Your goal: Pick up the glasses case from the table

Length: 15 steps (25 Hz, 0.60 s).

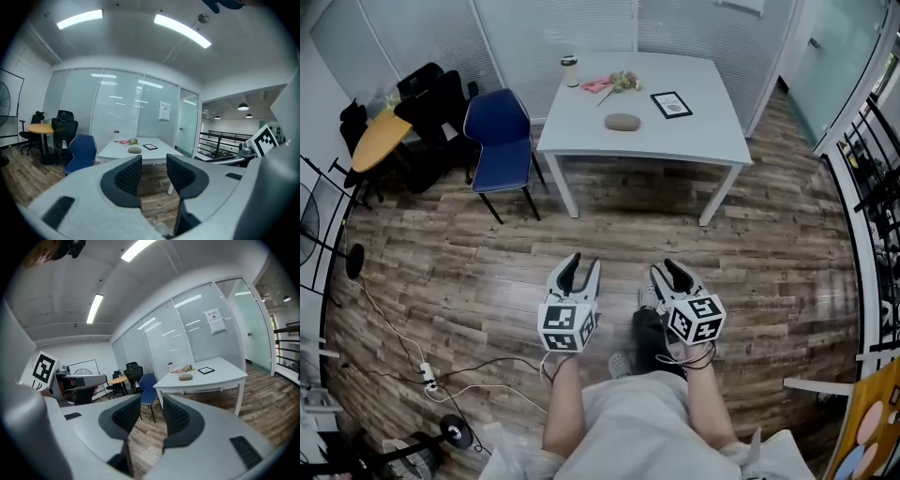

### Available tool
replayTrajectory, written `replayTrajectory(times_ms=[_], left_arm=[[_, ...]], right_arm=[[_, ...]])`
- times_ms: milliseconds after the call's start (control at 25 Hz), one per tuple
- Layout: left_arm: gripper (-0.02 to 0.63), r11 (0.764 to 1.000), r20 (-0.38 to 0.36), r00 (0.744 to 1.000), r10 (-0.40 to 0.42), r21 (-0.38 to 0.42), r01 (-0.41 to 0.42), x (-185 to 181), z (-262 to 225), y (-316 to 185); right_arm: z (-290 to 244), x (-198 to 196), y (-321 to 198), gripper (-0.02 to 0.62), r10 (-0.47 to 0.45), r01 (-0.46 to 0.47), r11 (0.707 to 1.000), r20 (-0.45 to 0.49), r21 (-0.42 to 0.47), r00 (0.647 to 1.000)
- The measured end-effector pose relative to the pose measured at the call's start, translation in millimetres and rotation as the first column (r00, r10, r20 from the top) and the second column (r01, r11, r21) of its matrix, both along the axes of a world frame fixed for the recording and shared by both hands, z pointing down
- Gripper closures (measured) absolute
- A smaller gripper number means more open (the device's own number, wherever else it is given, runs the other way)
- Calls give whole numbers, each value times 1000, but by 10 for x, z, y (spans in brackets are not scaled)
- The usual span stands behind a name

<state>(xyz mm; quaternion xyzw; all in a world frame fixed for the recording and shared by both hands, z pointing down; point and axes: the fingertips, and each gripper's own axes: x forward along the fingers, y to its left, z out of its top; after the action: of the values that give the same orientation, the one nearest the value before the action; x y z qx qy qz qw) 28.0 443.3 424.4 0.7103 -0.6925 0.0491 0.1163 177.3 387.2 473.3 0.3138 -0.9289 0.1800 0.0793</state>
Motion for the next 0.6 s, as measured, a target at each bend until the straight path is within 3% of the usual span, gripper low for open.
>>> replayTrajectory(times_ms=[360, 600], left_arm=[[457, 997, 18, 998, -58, -48, 59, -374, 135, -644], [459, 995, 21, 999, -47, -85, 49, -594, 326, -1403]], right_arm=[[173, -280, -834, 451, -43, 44, 998, 16, -46, 999], [307, -434, -1615, 453, -30, 32, 998, 25, -61, 999]])
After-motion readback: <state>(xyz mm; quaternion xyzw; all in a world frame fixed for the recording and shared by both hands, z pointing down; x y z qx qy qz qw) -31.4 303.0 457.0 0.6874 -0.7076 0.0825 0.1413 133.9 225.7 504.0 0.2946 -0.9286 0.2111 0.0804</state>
